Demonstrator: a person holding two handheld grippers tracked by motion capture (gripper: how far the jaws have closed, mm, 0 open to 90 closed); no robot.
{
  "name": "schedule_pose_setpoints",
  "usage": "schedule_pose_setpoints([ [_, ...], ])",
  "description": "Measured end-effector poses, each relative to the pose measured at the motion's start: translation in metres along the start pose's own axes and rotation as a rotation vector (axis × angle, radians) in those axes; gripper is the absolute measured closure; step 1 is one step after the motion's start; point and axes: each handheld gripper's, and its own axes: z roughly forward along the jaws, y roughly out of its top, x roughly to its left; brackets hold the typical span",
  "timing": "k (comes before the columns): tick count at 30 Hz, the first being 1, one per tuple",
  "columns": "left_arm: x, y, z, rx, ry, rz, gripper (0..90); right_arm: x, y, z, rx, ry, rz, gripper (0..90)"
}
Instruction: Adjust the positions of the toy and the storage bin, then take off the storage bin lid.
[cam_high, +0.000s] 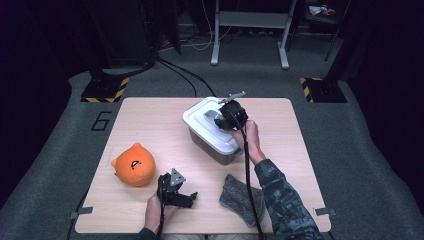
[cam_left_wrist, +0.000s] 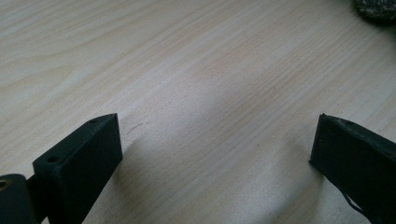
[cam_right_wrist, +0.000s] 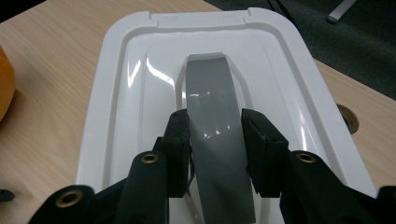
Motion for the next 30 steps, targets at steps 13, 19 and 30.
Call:
schedule_pose_setpoints([
  [13, 0.0, 0.0, 0.0, -0.001, 0.0, 0.002, 1.7, 0.002, 0.001, 0.001, 0.004, -0.004, -0.017, 64.2],
  [19, 0.0, 0.0, 0.0, -0.001, 0.001, 0.002, 1.6, 0.001, 0.0, -0.003, -0.027, -0.007, -0.036, 65.7],
  [30, 0.0, 0.0, 0.0, 0.0, 0.0, 0.002, 1.6, -0.001, 0.005, -0.014, -0.054, -0.036, -0.058, 66.6],
])
